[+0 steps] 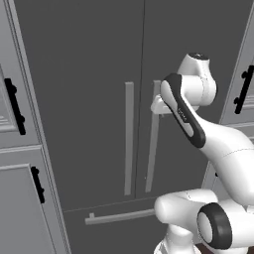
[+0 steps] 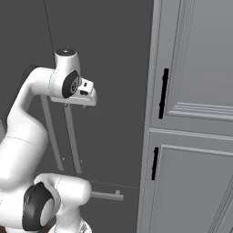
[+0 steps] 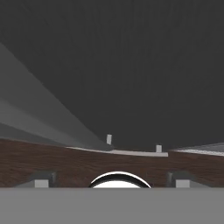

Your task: Take the strawberry from the fridge and place it on top of the pancake, located on the dining counter.

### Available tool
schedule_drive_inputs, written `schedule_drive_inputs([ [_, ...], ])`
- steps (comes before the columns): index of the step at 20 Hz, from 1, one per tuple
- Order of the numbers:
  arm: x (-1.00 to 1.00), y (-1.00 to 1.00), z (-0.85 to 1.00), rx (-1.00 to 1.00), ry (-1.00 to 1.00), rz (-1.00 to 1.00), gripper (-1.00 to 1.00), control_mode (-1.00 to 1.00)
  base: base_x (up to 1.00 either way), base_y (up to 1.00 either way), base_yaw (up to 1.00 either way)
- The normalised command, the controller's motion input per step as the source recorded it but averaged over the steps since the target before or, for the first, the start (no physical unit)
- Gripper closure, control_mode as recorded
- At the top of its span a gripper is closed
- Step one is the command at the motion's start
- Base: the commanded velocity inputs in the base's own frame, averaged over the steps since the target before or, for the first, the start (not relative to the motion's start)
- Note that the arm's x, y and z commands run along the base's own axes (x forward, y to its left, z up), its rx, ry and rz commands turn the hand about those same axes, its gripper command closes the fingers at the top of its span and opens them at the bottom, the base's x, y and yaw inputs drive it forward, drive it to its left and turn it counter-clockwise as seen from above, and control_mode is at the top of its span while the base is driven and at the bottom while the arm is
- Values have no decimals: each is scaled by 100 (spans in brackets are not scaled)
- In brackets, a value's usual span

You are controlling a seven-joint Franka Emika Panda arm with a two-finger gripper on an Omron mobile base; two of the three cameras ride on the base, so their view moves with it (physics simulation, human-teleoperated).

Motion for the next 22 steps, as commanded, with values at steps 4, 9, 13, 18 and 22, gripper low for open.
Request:
schedule_drive_inputs([
  [4, 0, 0, 0, 0, 0, 0, -100, 100, -31, 55, 0],
  [9, 0, 0, 0, 0, 0, 0, -100, 100, -26, 54, 0],
  [13, 0, 0, 0, 0, 0, 0, -100, 100, -40, 2, -2],
  [18, 0, 0, 0, 0, 0, 0, -100, 100, -60, -21, -2],
  [22, 0, 0, 0, 0, 0, 0, -100, 100, -69, -18, -6],
])
